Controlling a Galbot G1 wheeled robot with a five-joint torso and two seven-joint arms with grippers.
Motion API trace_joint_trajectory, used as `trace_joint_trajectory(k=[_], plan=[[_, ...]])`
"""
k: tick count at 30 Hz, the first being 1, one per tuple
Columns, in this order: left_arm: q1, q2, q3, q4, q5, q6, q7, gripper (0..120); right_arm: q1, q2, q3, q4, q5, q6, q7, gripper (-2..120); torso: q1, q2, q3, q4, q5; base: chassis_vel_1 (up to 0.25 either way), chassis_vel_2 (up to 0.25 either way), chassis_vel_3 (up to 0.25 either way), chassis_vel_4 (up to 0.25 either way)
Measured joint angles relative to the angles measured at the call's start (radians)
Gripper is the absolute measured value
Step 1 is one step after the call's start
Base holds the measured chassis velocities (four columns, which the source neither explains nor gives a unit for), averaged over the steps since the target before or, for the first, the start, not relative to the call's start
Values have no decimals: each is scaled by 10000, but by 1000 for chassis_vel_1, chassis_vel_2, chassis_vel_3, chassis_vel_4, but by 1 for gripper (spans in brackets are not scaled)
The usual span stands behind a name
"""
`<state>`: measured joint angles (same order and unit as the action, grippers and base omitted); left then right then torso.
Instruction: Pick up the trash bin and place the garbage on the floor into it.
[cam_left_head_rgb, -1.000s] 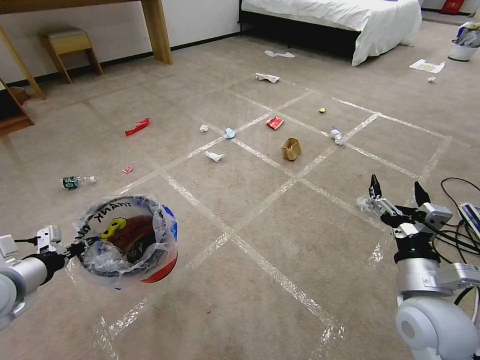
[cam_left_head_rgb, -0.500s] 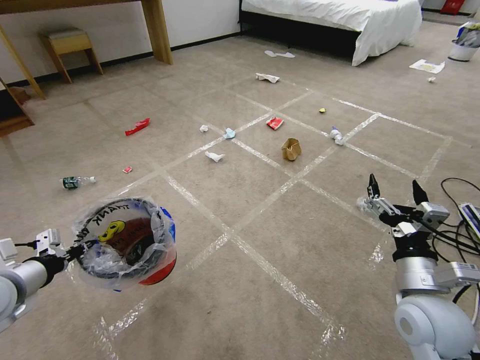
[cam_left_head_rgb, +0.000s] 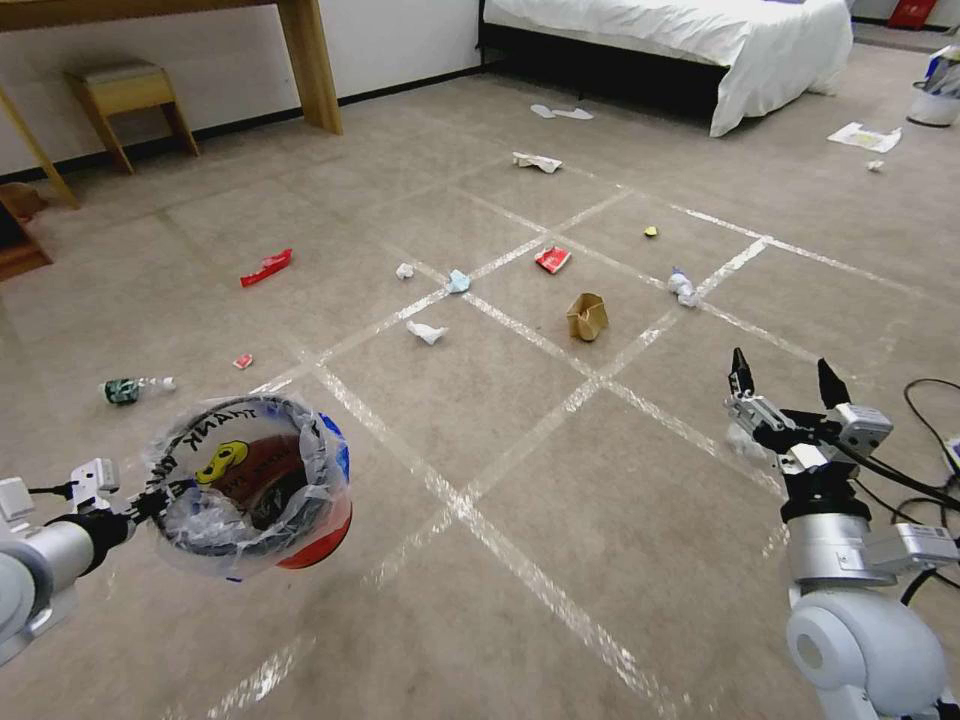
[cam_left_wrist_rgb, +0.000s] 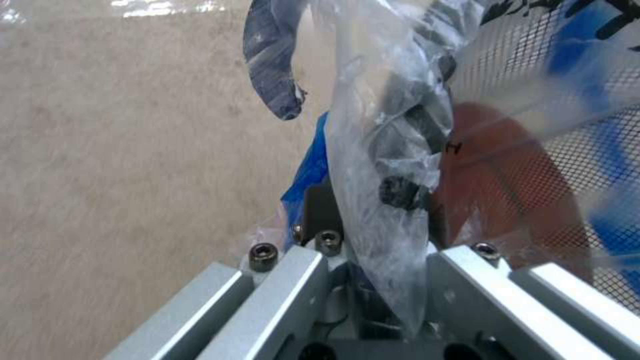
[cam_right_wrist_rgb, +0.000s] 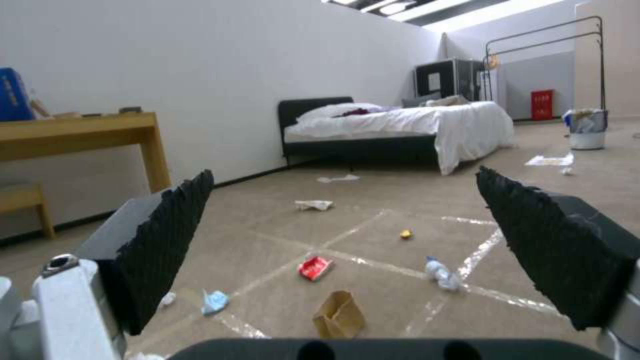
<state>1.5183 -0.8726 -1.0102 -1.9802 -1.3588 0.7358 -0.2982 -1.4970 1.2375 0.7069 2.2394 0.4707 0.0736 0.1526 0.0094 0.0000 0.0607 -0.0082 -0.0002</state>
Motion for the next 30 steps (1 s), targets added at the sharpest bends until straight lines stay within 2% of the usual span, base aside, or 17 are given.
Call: trace_joint_trajectory(k=[30], plan=[[-220, 24, 61, 331, 17, -6, 29, 0, 166, 18, -72, -140, 14, -52, -12, 100, 1, 0, -2, 1, 3, -197, 195, 196, -198]])
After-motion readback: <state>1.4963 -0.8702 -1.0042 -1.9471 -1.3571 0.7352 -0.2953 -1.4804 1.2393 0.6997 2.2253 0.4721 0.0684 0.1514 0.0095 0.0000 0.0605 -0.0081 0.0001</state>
